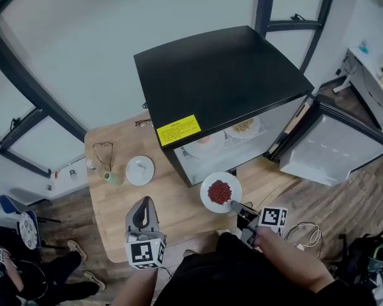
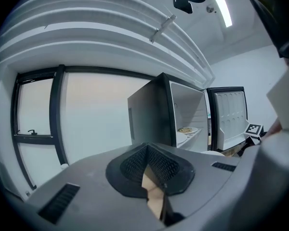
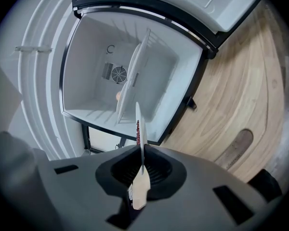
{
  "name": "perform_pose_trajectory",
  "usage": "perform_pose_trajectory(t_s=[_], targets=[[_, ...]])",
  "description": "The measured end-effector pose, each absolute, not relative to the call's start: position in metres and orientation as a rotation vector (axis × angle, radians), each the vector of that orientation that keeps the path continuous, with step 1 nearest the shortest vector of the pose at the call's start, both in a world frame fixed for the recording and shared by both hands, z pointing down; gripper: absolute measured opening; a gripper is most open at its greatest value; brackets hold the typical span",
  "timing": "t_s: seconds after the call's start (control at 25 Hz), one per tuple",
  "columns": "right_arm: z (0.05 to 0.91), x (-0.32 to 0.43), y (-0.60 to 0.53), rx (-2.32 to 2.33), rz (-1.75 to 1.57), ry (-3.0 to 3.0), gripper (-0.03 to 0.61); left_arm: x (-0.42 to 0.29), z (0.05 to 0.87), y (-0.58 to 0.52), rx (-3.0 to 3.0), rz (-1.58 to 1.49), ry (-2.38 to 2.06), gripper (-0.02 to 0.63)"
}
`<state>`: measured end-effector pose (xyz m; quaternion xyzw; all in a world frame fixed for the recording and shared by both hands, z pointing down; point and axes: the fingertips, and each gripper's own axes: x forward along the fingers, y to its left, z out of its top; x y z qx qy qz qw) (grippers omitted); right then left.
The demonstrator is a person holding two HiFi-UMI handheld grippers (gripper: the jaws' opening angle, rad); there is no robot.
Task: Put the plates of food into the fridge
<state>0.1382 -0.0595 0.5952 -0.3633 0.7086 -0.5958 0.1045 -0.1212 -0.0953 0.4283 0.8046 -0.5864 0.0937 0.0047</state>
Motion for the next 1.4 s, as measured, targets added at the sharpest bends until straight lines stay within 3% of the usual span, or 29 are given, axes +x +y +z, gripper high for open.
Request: perform_pose_trajectory(t_s=[0.72,1.4], targets=[[0.617,0.164,-0.139,-0.992,-1.831,2.176,0.034,-0.091,0.431,-0.135,2.408,0.316,-1.965,0.003],[0.651,0.138,-0.207,-1.023,-1.899,2.218,0.034,-0.147,0.439,-0.113,2.189,0.391,-2.152,0.003]])
